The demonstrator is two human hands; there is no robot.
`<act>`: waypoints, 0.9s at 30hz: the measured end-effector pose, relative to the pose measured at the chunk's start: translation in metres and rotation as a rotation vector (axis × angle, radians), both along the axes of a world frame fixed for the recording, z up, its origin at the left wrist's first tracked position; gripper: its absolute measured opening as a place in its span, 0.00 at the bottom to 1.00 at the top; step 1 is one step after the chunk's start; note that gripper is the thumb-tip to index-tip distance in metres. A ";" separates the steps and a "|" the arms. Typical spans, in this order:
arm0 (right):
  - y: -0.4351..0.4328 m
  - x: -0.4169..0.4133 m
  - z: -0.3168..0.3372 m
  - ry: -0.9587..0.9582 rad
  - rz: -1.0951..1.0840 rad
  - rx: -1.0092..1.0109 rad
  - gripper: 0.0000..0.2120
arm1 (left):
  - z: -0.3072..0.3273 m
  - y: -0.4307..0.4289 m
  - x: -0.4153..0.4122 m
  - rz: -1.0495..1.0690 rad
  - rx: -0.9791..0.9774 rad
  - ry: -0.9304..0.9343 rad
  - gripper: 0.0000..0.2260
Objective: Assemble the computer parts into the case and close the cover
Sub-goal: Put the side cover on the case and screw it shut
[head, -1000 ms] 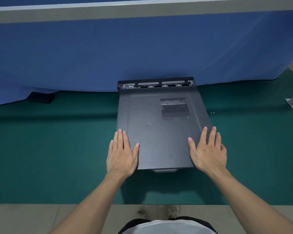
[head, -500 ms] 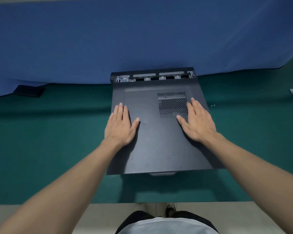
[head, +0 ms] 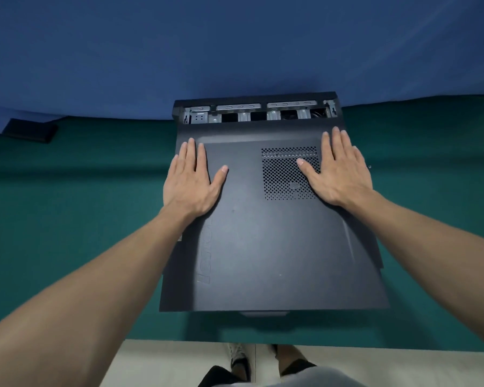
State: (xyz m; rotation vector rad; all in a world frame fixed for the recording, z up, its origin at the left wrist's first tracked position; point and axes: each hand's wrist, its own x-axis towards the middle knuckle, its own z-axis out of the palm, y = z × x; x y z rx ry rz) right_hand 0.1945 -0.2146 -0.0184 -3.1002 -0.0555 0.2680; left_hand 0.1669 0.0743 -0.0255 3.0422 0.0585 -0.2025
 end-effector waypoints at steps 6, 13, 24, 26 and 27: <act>0.001 -0.023 -0.003 -0.004 0.002 0.006 0.45 | -0.004 0.002 -0.028 0.021 -0.015 -0.024 0.36; 0.000 -0.018 -0.003 -0.007 -0.012 0.011 0.45 | -0.006 -0.001 -0.021 0.022 0.001 -0.044 0.37; 0.006 0.050 -0.010 -0.045 -0.036 0.016 0.45 | -0.009 0.000 0.046 0.032 0.024 -0.057 0.36; 0.005 0.054 -0.012 -0.061 -0.049 0.009 0.45 | -0.010 -0.002 0.051 0.031 0.024 -0.062 0.36; 0.005 0.055 -0.012 -0.058 -0.051 0.017 0.44 | -0.011 -0.002 0.052 0.033 0.024 -0.063 0.36</act>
